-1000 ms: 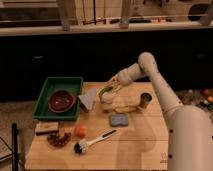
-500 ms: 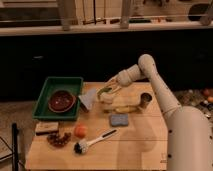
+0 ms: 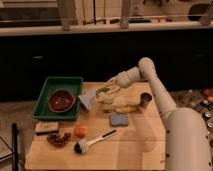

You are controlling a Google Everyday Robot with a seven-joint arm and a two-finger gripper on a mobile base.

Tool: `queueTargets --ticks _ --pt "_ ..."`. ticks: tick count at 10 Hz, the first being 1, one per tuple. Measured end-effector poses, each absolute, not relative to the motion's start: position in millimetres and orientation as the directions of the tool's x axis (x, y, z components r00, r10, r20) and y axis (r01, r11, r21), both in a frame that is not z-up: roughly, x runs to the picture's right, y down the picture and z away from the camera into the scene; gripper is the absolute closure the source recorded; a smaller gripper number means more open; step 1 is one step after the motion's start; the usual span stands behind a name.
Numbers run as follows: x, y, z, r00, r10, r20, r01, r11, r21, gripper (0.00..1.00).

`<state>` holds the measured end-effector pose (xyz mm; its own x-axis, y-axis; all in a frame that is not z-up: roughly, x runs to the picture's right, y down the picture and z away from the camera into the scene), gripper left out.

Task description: Place pepper in paper cup

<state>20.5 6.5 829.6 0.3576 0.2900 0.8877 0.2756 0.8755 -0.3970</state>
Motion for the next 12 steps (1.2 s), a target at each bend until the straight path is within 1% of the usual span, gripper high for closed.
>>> queueTargets --ticks 4,5,6,8,9,12 --pt "15 6 835 0.322 0.339 0.884 0.249 0.871 -0.425 0.99" --pt "15 6 835 0.316 0.344 0.884 0.247 0.870 -0.427 0.94" --pt "15 5 835 0.310 0.349 0.884 0.247 0.869 -0.429 0.86" --pt "16 4 837 0.288 0.366 0.885 0.242 0.866 -0.437 0.64" --pt "16 4 838 0.281 0.372 0.885 0.242 0.865 -0.440 0.56" --pt "21 2 844 0.262 0.393 0.881 0.230 0.862 -0.453 0.25"
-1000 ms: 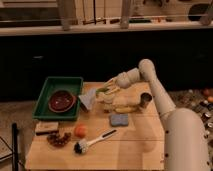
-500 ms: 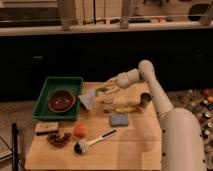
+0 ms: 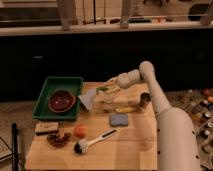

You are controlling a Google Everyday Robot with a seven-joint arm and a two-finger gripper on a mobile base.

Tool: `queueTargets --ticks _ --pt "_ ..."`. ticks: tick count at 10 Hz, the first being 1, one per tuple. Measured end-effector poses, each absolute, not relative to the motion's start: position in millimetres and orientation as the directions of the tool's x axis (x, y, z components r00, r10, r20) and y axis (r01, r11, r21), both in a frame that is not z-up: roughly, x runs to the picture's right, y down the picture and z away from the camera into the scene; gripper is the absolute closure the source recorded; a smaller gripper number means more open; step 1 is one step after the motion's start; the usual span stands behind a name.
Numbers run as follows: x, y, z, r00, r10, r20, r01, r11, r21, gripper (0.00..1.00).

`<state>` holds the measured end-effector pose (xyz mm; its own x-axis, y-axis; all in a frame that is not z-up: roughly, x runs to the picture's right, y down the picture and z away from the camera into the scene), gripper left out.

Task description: Place pepper in paper cup

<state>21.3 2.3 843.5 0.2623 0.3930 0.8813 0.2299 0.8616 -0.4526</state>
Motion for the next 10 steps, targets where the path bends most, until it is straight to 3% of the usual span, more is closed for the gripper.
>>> queueTargets --ticks 2,10 --pt "21.6 0.3 845.9 0.255 0.396 0.882 0.228 0.862 -0.453 0.20" --pt "25.6 -3.8 843.9 0.233 0.377 0.896 0.237 0.872 -0.428 0.20"
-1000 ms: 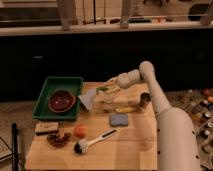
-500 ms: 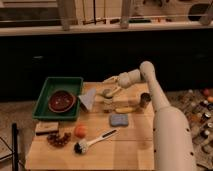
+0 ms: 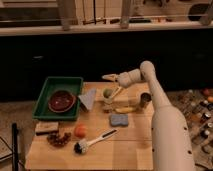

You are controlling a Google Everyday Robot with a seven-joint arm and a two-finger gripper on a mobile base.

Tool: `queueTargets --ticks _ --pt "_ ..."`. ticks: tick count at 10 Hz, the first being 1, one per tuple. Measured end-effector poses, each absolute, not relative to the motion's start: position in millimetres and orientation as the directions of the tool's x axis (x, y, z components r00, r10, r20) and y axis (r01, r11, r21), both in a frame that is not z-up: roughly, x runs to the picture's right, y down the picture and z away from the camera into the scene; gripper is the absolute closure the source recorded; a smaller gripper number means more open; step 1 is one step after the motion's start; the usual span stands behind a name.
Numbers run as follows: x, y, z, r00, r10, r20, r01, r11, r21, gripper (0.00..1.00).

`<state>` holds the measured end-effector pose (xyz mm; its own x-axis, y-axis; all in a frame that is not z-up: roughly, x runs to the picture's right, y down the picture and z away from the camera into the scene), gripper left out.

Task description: Place pepper in paper cup

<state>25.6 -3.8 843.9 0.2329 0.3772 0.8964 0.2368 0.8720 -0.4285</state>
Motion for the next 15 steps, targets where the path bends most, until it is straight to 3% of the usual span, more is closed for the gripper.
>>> queueTargets --ticks 15 --pt "26.0 -7.7 838.7 0.226 0.337 0.914 0.259 0.884 -0.390 0.20"
